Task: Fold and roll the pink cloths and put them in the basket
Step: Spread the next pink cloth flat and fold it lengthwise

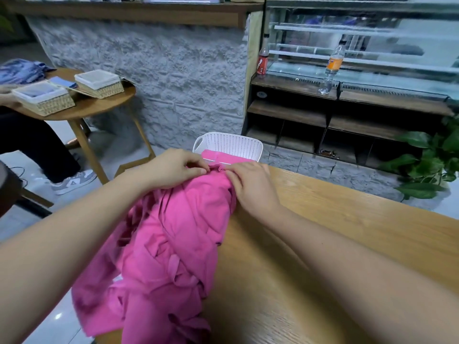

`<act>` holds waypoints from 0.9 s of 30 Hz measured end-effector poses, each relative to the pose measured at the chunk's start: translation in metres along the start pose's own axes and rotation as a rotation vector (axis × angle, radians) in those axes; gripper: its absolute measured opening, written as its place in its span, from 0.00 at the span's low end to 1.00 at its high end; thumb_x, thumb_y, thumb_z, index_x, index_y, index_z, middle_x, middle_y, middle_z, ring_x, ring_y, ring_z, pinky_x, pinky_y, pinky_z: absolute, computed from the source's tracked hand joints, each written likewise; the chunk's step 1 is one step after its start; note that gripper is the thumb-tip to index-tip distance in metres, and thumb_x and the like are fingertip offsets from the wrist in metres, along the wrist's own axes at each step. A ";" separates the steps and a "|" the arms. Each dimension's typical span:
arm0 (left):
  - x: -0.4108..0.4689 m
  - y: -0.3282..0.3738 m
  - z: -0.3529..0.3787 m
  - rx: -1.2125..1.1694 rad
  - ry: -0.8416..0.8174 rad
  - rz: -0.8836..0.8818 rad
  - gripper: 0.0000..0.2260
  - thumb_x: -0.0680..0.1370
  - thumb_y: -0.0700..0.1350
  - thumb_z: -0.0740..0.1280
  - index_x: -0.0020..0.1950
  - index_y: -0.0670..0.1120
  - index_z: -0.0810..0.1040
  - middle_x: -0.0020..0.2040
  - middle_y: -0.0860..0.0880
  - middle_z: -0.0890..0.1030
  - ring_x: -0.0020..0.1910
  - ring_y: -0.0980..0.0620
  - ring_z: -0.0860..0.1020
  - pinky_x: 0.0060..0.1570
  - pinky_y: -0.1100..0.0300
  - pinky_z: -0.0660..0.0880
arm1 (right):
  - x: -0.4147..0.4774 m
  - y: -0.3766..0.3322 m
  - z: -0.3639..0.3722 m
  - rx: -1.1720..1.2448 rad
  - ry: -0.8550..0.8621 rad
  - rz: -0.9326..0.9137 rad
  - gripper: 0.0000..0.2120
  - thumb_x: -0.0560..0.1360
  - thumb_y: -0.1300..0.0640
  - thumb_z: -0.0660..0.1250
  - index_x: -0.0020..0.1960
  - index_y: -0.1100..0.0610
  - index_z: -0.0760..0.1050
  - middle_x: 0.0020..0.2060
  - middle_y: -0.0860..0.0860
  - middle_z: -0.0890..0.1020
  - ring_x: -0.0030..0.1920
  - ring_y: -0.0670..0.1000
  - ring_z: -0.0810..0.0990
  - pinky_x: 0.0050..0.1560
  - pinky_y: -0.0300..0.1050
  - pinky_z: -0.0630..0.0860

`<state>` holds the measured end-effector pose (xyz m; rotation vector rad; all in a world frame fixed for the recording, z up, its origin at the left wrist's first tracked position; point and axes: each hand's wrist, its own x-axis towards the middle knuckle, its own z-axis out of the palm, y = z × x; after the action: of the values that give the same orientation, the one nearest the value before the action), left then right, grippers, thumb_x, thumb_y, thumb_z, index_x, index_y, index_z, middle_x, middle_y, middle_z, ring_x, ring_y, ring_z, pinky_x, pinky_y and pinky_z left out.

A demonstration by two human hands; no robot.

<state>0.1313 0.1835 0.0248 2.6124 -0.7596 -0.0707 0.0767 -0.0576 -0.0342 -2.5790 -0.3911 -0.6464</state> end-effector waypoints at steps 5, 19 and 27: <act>-0.014 0.014 -0.008 0.031 -0.017 -0.045 0.05 0.81 0.57 0.72 0.54 0.61 0.86 0.49 0.64 0.85 0.50 0.67 0.80 0.51 0.65 0.71 | -0.011 -0.017 -0.022 -0.027 -0.011 -0.018 0.12 0.82 0.46 0.65 0.61 0.49 0.81 0.55 0.48 0.82 0.59 0.55 0.77 0.62 0.53 0.67; -0.086 -0.005 0.007 0.190 0.220 -0.250 0.19 0.71 0.38 0.74 0.61 0.52 0.83 0.49 0.45 0.78 0.53 0.41 0.78 0.48 0.55 0.71 | -0.093 -0.094 -0.001 0.109 -0.425 -0.016 0.17 0.78 0.49 0.73 0.64 0.51 0.76 0.55 0.53 0.81 0.55 0.59 0.81 0.56 0.54 0.79; -0.111 0.037 -0.031 0.047 0.470 -0.259 0.11 0.73 0.39 0.71 0.50 0.52 0.87 0.39 0.51 0.86 0.42 0.50 0.84 0.45 0.58 0.76 | -0.092 -0.108 -0.012 0.161 -0.186 0.044 0.13 0.80 0.48 0.68 0.61 0.53 0.75 0.55 0.52 0.79 0.54 0.58 0.81 0.55 0.56 0.78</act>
<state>0.0230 0.2249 0.0611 2.6023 -0.2609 0.4736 -0.0464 0.0148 -0.0324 -2.4926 -0.4261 -0.3458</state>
